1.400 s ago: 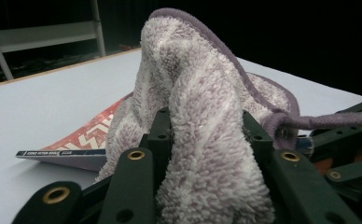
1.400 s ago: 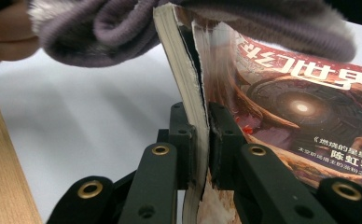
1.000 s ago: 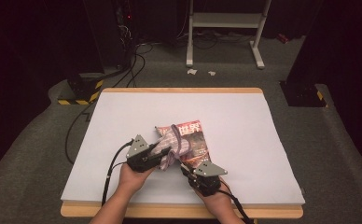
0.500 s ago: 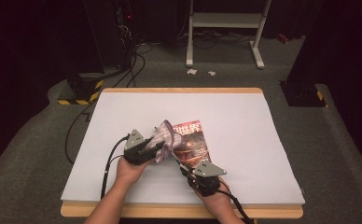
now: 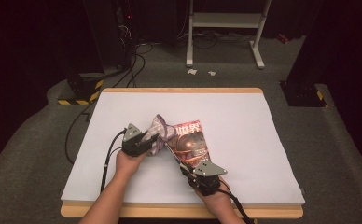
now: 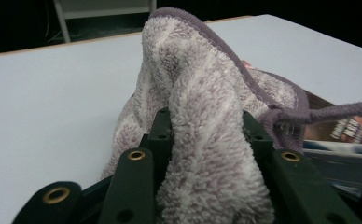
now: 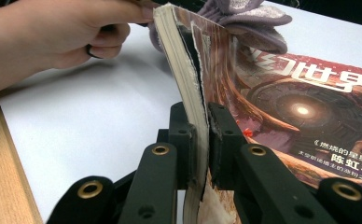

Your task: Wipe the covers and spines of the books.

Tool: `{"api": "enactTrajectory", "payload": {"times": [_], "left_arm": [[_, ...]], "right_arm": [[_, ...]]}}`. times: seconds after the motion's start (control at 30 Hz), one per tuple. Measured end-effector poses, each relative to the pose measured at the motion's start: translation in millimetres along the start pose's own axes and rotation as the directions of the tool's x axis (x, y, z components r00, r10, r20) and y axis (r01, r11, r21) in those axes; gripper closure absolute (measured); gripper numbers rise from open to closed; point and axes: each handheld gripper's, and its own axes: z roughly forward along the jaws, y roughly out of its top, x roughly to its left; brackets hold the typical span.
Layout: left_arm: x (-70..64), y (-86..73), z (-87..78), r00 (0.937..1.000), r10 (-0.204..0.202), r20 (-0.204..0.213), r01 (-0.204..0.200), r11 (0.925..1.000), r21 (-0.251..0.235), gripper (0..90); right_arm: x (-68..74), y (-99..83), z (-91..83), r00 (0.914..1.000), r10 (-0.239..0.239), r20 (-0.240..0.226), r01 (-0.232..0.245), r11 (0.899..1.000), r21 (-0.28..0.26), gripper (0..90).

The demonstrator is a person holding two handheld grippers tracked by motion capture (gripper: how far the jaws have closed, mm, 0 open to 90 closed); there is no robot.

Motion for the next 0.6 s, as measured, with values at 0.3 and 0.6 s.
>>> {"api": "enactTrajectory", "payload": {"times": [0.3, 0.6], "left_arm": [[18.4, 3.9, 15.3, 0.9992, -0.009, -0.04, 0.011, 0.9988, 0.047, 64.4], [22.3, 6.6, 18.3, 0.9989, -0.016, -0.044, 0.019, 0.9979, 0.062, 64.4]], "right_arm": [[-0.7, 0.8, -1.0, 0.9999, 0.012, 0.001, -0.012, 1.0, -0.005, 82.2], [-2.4, 0.4, -1.5, 0.9997, 0.025, -0.004, -0.025, 1.0, -0.008, 82.2]]}}
